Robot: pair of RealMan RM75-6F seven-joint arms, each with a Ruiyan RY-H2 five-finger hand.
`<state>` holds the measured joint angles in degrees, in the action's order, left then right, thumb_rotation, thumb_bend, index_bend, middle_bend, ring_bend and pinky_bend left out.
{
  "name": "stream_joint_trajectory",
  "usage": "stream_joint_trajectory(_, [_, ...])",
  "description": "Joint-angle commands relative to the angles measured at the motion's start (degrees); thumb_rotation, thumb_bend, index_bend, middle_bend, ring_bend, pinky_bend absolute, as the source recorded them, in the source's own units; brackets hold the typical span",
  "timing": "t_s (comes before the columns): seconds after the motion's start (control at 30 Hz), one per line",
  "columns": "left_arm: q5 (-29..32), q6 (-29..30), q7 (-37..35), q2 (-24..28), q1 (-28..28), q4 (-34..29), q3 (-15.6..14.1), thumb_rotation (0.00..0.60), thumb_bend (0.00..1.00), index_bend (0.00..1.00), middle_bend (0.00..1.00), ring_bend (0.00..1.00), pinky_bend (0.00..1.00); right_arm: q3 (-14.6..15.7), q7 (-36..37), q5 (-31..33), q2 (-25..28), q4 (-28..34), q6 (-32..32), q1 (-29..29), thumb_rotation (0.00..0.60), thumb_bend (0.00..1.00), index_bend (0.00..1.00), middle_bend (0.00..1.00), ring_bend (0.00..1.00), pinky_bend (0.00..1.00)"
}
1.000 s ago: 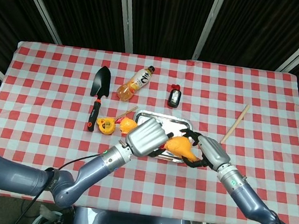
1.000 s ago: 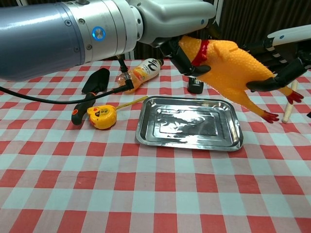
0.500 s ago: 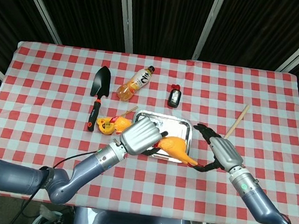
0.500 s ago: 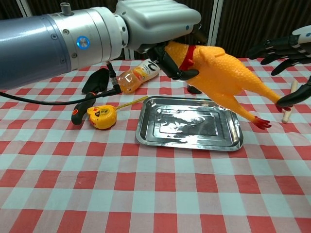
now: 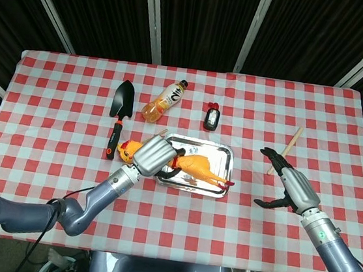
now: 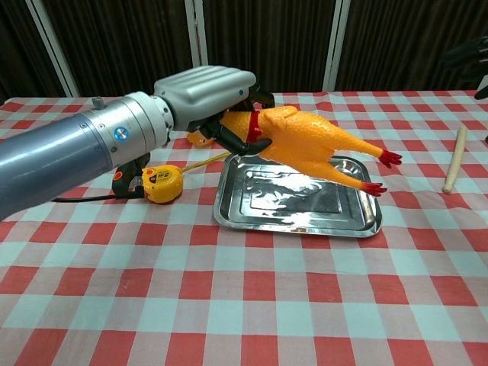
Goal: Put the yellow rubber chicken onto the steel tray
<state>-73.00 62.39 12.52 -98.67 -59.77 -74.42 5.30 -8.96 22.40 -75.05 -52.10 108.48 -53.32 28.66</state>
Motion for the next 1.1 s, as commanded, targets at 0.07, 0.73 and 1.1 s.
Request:
stream_joint_trajectory(0.07, [-2.66, -2.00, -10.56, -6.93, 0.92, 9.12, 1.69, 0.600, 0.49, 0.58, 0.71, 0.65, 0.76, 0.07, 1.09, -1.25, 0.18, -0.32, -0.92, -0.68, 0.600, 0.16, 0.00, 0.00, 0.00, 0.12])
stream_joint_trajectory(0.73, [2.52, -11.92, -16.54, -16.89, -2.40, 21.16, 9.87, 0.600, 0.42, 0.52, 0.65, 0.58, 0.62, 0.32, 8.13, -3.20, 1.33, -1.97, -1.03, -1.97, 0.600, 0.16, 0.00, 0.00, 0.00, 0.12])
stream_joint_trajectory(1.1, [3.90, -16.14, -14.19, -19.50, -3.39, 26.18, 10.55, 0.600, 0.34, 0.43, 0.51, 0.43, 0.41, -0.25, 10.35, -3.99, 1.17, -2.82, -1.91, -2.03, 0.600, 0.16, 0.00, 0.00, 0.00, 0.12])
